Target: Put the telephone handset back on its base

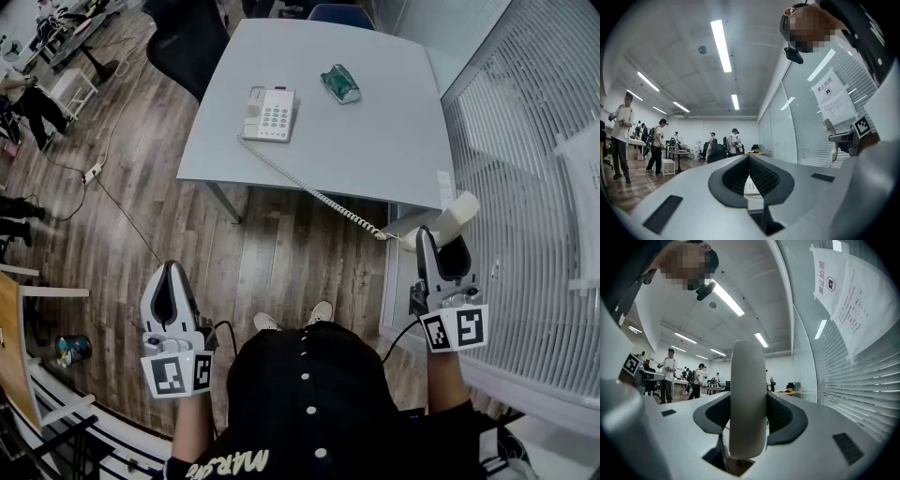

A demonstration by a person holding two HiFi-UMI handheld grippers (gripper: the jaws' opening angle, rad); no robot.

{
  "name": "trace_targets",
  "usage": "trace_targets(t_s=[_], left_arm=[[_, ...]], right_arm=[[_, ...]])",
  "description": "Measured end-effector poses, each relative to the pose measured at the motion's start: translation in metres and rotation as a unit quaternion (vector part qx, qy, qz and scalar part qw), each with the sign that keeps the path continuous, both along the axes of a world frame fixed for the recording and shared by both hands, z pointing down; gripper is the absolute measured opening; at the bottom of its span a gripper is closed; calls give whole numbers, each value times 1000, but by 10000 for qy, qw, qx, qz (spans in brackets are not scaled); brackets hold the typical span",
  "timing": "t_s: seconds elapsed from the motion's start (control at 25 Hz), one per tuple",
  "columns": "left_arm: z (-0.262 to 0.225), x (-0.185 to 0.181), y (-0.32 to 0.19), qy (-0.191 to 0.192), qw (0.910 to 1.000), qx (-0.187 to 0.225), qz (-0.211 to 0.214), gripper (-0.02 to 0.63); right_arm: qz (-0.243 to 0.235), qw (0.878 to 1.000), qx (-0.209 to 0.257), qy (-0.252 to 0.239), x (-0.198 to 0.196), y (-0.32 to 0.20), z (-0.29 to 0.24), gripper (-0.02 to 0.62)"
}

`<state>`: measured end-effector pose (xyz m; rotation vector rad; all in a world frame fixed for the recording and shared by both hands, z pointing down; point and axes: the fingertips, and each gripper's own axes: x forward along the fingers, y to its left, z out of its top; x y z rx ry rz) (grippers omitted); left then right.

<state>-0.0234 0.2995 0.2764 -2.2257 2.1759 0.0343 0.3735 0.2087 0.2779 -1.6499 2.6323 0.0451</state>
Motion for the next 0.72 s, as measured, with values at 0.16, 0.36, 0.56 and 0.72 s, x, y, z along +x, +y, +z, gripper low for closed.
trace_targets(t_s=[0.16, 0.36, 0.56, 0.72], left_arm=[[1, 8, -2, -17, 10000, -1, -24, 15], [0, 23, -3, -17, 10000, 1, -82, 15], [4, 35, -1, 33, 9997, -3, -246, 15], [10, 43, -7, 73, 9995, -57, -317, 15]], right_arm=[[-82, 9999, 28, 59, 2, -2, 2, 227], [-259, 9995, 73, -157, 9, -5, -1, 227], [-546, 9985, 54, -45, 5, -7, 6, 227], [-652, 9979, -45, -42, 6, -18, 12, 227]])
